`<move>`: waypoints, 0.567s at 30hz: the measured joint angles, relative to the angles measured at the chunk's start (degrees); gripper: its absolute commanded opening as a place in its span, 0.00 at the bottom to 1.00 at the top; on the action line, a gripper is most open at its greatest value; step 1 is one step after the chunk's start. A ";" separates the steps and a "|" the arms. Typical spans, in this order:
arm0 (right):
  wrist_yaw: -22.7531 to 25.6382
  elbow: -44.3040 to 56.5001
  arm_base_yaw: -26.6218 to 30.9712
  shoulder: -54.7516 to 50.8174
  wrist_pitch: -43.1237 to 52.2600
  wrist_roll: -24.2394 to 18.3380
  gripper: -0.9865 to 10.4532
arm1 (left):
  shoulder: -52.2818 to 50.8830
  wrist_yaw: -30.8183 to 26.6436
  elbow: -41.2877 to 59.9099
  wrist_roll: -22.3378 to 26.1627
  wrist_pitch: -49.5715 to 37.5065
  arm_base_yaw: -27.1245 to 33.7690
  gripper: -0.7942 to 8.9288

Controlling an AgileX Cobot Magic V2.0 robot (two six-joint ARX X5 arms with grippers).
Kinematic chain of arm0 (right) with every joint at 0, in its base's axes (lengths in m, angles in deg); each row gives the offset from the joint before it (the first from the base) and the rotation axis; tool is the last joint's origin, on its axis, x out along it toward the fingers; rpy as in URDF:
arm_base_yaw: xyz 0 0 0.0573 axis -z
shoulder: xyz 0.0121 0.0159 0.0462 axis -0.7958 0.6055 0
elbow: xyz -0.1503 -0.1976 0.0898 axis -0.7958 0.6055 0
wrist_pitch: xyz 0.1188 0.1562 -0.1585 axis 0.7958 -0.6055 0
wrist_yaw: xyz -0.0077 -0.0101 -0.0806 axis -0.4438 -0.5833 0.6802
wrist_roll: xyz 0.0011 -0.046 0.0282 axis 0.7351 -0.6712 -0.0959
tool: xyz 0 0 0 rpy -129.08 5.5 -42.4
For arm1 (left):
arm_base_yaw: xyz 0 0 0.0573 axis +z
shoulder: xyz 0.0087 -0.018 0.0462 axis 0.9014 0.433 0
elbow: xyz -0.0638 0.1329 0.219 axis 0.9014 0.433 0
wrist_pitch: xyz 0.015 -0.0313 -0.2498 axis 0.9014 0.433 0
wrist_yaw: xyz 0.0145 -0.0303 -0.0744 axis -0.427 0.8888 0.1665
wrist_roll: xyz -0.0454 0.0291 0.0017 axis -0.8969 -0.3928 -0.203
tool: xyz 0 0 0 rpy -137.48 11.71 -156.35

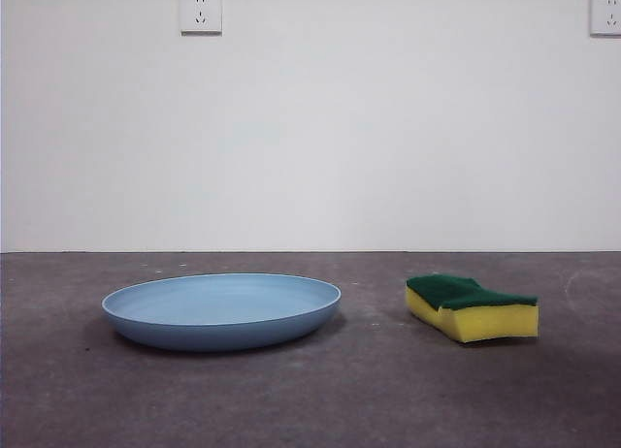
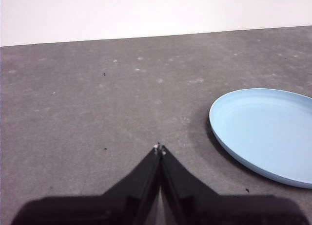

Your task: Pick up the plate,pick up the cloth,clean the plate with the cloth

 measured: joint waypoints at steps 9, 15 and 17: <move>-0.02 0.00 0.00 0.00 0.00 0.02 0.09 | 0.00 0.00 0.00 0.00 -0.02 0.00 0.08; -0.02 0.00 0.00 0.00 0.00 0.02 0.09 | 0.00 0.00 0.00 -0.24 -0.02 0.00 0.08; 0.00 0.00 0.00 0.00 0.00 0.02 0.08 | 0.00 0.00 0.00 -1.18 -0.04 0.00 0.08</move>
